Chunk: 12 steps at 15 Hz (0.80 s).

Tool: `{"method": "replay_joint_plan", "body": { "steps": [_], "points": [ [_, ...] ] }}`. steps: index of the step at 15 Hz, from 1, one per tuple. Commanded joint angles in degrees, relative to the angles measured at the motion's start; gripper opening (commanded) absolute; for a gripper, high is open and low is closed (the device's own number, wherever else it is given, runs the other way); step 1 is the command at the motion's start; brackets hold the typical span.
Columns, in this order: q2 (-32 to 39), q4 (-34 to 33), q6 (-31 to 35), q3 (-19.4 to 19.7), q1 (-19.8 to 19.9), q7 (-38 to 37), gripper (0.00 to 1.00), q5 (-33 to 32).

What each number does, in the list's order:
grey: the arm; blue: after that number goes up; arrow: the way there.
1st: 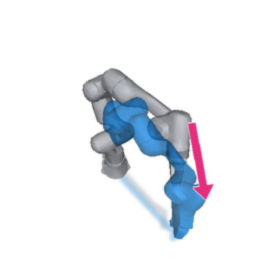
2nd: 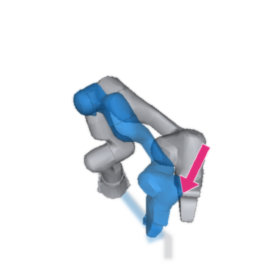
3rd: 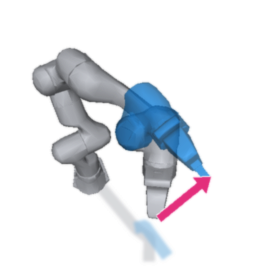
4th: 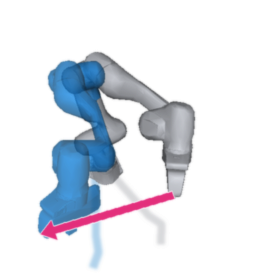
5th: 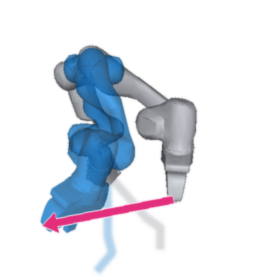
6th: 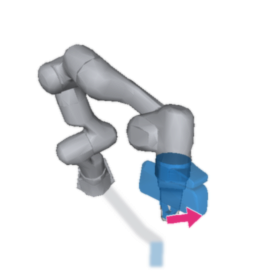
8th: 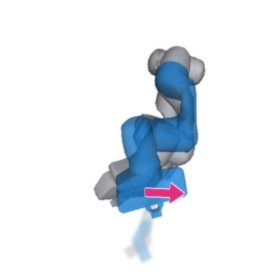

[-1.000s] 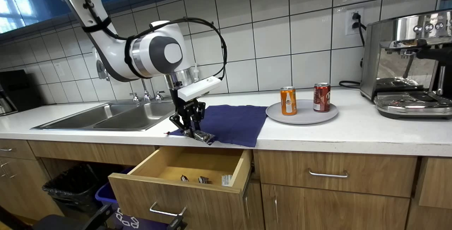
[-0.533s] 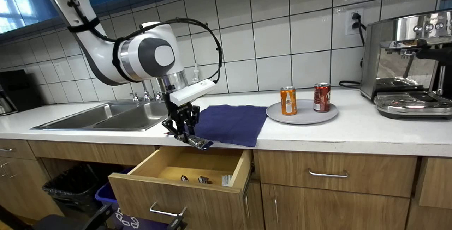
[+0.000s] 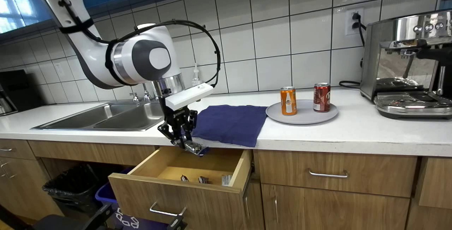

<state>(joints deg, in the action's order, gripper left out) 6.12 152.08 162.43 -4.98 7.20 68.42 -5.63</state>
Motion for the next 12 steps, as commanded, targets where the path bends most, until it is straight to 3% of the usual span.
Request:
{"method": "replay_joint_plan", "body": {
  "steps": [1, 12],
  "points": [
    [-1.8, 1.7, 0.8, 1.4, -1.4, -0.8, 0.07, -0.1],
    [-0.1, 0.7, 0.7, 3.3, -2.8, -3.1, 0.07, -3.0]
  ]
}}
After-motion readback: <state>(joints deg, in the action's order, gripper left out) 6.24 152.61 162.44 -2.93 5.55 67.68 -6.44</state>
